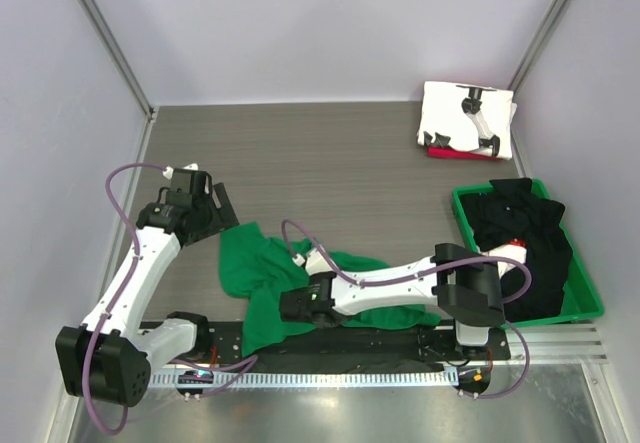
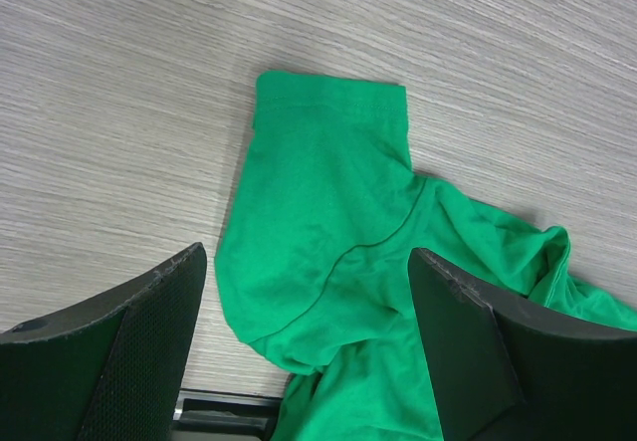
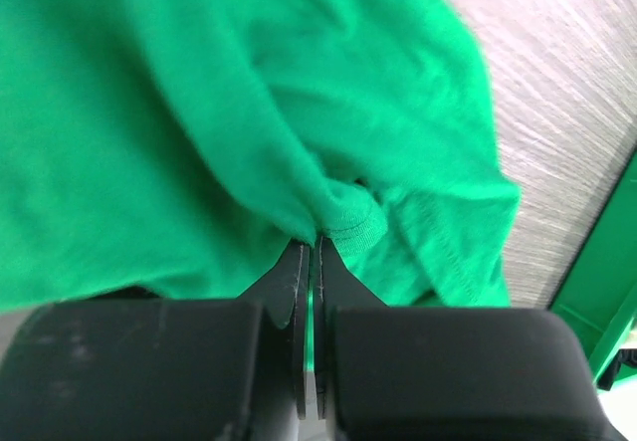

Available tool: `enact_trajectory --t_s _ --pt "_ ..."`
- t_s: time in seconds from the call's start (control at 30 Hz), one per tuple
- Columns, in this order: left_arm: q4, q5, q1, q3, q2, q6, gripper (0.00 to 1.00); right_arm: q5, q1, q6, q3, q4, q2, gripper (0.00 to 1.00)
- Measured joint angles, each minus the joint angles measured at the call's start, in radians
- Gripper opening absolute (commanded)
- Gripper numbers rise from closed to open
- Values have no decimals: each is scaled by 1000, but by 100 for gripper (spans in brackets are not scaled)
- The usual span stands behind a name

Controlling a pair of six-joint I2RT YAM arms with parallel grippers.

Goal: Fold and stack the t-shirts

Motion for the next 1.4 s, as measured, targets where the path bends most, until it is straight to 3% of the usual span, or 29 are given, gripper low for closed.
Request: enact_trajectory --t_s 0.2,0.47,0.67,0.97,1.07,1.1,1.13,1.23,1.4 --pt "-1 -19 0 0 1 -2 84 16 -96 -40 -39 19 -65 1" --pt "-27 -94 56 -18 15 -93 84 84 -349 -143 -43 25 -319 1" --pt "56 -51 147 -229 -69 -238 74 107 -512 -244 -41 36 -412 1" --pt "219 47 153 -394 -18 -325 66 67 -689 -370 -71 113 -484 1" --pt "278 74 153 -406 13 -329 51 47 -700 -394 -94 142 -487 1" --pt "307 85 154 -410 22 -330 42 35 -704 -401 -106 151 -487 1" --pt "337 102 154 -413 38 -331 22 27 -708 -405 -115 159 -487 1" --pt "393 141 153 -415 79 -327 0 -5 -727 -418 -138 185 -487 1" --pt "323 160 152 -315 73 -304 0 -35 -772 -452 -118 192 -487 1"
